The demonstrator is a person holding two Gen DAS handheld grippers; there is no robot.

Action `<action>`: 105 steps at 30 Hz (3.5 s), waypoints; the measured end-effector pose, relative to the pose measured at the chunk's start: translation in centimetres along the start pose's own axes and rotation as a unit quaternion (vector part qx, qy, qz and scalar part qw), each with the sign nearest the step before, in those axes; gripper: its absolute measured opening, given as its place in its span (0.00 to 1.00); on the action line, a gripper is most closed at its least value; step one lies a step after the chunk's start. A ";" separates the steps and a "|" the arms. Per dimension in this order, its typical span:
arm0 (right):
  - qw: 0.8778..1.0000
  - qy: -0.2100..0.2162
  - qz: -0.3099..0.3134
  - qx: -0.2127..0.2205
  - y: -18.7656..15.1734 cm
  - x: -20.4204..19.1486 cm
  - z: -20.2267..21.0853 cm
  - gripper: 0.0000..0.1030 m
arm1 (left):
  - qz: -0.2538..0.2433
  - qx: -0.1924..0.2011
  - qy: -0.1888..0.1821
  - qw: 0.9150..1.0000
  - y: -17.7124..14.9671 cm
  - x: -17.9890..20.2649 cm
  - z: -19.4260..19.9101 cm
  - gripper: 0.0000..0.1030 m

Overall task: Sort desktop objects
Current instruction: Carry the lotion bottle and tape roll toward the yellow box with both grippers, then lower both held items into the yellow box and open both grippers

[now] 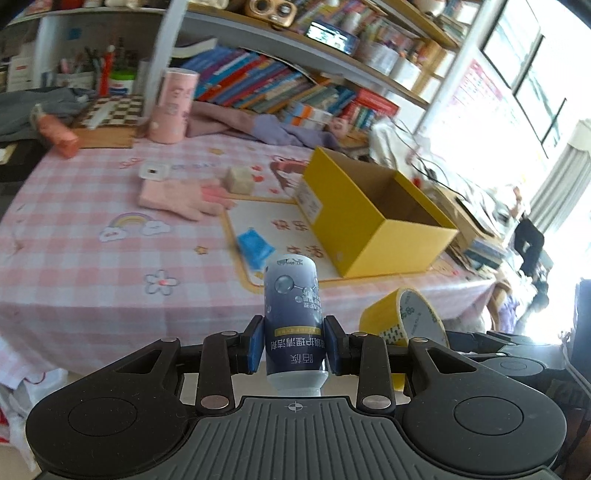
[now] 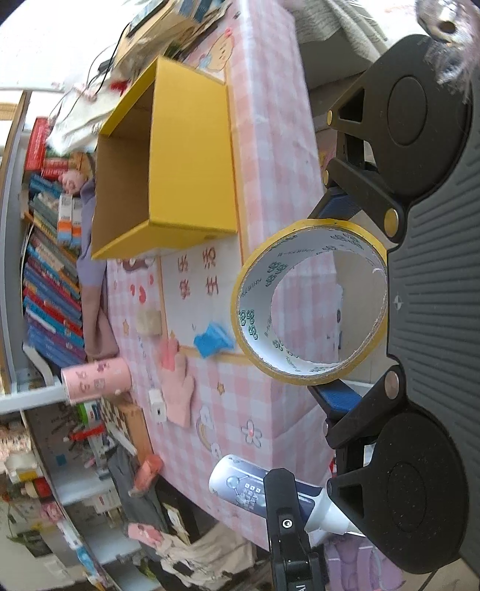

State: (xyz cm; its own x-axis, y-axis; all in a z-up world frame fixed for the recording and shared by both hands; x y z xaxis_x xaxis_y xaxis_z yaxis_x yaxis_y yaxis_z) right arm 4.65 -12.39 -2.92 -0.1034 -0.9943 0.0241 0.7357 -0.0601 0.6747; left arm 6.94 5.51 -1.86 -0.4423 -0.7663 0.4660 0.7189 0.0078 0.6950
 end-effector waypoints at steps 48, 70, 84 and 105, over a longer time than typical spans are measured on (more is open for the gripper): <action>0.994 -0.071 -0.084 0.008 2.9 16.0 -2.5 0.82 | -0.102 -0.054 -0.093 0.989 5.5 12.5 -14.9 0.31; 0.988 0.009 0.087 0.125 16.8 20.9 -8.1 0.82 | -0.120 0.018 -0.002 0.993 14.0 15.2 -22.4 0.31; 0.945 0.072 0.319 0.007 19.1 18.4 -19.5 0.82 | -0.130 -0.119 0.053 0.983 13.7 11.9 -30.5 0.31; 0.871 0.098 0.473 -0.088 17.6 15.9 -23.9 0.83 | -0.148 -0.146 0.086 0.974 12.2 11.8 -32.2 0.47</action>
State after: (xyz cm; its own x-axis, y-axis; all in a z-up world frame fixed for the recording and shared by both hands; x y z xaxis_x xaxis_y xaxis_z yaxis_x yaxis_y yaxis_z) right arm 31.99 -31.40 -8.33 0.7085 -0.6014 0.3693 0.5229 0.7988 0.2976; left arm 27.77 -24.17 -5.54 -0.5755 -0.8034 0.1529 0.7059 -0.3936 0.5888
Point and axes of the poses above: each gripper's, at about its wrist camera, not at the fingertips, and z roughly against the way its jaws point, x to its right, y to its top, the point moved 5 cm from there along -z, roughly the way its jaws point, and after that the axes turned 10 degrees about -y, right-handed, at the moved point
